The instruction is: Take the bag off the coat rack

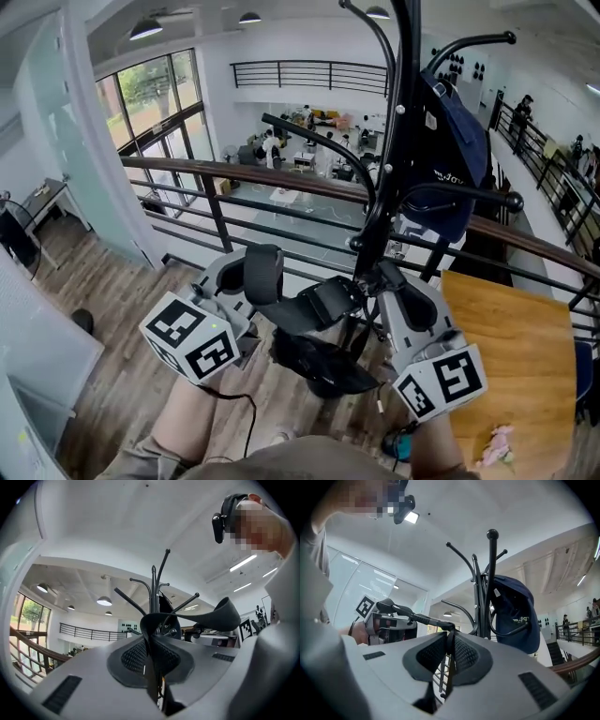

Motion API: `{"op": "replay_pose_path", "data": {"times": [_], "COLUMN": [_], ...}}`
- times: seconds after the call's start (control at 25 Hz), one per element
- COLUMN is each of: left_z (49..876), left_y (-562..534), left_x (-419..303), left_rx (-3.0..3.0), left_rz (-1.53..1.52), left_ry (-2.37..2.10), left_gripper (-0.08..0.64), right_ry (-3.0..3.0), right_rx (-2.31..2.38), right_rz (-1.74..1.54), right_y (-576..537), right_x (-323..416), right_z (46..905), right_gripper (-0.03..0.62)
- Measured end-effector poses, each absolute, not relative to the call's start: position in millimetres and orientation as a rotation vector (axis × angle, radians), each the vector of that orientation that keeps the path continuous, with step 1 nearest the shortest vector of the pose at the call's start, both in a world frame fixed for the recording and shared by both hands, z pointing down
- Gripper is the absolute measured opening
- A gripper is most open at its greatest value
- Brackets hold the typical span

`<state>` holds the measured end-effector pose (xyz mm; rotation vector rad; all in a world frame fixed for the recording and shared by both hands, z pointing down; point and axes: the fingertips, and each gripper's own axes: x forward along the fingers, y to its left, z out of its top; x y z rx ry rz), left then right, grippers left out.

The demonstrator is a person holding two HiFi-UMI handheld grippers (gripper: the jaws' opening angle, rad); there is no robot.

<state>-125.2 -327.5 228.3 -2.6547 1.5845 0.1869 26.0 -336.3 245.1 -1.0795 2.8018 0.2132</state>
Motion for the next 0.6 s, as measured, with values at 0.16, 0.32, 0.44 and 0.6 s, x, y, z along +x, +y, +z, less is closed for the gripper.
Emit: {"op": "replay_pose_path", "data": {"times": [0.16, 0.32, 0.44, 0.6], "left_z": [237, 253, 267, 283], "left_y": [-301, -278, -262, -239], "left_x": [-151, -181, -202, -227], "left_rx": [-2.604, -2.566, -2.534, -2.481], "left_rz": [0.174, 0.154, 0.134, 0.105], "left_ry": [1.669, 1.787, 1.869, 1.988], "left_gripper": [0.026, 0.026, 0.026, 0.026], "right_ry": [2.863, 2.923, 2.966, 3.022], "right_rx": [-0.965, -0.852, -0.786, -0.695], "right_rz": [0.195, 0.160, 0.121, 0.071], "right_y": [-325, -312, -305, -296], "right_x": [-4, -39, -63, -91], "right_z": [250, 262, 277, 294], "right_gripper": [0.052, 0.052, 0.052, 0.052]}}
